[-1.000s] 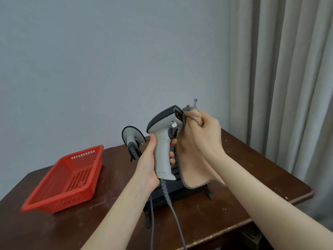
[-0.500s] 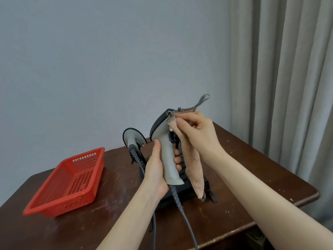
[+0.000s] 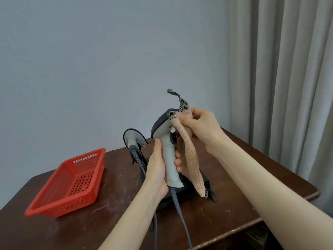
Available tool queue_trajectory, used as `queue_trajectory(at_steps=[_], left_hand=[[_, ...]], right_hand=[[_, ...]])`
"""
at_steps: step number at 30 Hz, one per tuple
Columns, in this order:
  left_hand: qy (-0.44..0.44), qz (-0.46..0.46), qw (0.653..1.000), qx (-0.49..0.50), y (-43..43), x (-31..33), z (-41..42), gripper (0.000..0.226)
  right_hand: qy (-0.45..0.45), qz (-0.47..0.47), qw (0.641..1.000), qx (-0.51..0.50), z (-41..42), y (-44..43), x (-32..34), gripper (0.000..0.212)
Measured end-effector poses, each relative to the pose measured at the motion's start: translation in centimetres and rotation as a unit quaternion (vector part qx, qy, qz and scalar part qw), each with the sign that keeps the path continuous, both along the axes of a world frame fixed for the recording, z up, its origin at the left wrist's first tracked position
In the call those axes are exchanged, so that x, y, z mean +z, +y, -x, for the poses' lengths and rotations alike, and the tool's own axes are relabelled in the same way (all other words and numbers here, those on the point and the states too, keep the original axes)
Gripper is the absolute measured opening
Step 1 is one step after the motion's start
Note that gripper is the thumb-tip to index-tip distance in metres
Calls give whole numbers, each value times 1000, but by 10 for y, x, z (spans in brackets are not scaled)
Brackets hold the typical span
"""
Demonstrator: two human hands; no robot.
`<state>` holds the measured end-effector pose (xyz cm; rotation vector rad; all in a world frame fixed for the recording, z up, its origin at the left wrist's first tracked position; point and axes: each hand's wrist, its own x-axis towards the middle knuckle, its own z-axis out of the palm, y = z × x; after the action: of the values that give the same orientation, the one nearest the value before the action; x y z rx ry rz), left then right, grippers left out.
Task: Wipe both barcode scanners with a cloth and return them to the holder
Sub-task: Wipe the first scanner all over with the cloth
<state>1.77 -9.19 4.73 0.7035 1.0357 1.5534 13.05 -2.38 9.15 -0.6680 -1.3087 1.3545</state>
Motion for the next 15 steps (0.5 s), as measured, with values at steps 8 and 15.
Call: queue_trajectory(at_steps=[8,15], left_hand=[[12,1,1000,19,-1,0,-1,48],[55,-5,997,48,0,2,-4,52]], right_hand=[[-9,-29,999,-23,-2,5,-6,13],[1,8,999,39,-3,-1,2,13]])
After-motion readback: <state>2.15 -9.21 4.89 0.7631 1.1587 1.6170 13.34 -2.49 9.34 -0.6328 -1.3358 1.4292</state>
